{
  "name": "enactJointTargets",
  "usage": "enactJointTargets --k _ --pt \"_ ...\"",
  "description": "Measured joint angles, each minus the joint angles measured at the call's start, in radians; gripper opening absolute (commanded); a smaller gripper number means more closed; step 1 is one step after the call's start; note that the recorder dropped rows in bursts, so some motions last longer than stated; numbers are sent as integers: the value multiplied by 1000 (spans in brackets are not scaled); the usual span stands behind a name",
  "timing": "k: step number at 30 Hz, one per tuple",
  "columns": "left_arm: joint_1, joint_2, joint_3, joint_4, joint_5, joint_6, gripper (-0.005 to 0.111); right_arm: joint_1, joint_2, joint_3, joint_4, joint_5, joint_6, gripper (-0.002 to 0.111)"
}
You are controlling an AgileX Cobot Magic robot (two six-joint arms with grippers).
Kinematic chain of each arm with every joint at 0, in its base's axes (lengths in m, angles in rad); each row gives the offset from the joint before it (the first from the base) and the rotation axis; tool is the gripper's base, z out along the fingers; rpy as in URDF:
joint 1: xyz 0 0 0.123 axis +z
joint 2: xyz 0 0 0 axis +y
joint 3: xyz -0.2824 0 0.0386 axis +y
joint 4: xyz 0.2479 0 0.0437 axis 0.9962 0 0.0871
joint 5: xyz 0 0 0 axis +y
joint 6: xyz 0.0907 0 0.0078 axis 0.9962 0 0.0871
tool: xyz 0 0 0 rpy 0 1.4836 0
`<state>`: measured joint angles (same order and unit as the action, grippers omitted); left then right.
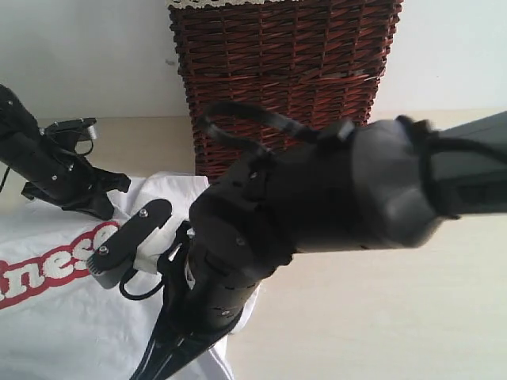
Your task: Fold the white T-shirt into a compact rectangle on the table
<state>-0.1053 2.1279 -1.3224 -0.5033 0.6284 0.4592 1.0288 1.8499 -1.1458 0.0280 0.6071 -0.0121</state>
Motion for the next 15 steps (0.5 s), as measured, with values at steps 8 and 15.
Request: enactJointTargets --k 8,15 --pt "59 86 -138 318 0 -379 0 0 -219 77 -7 7 0 0" --pt "261 72 -112 464 49 -577 0 0 -347 145 -28 12 0 0"
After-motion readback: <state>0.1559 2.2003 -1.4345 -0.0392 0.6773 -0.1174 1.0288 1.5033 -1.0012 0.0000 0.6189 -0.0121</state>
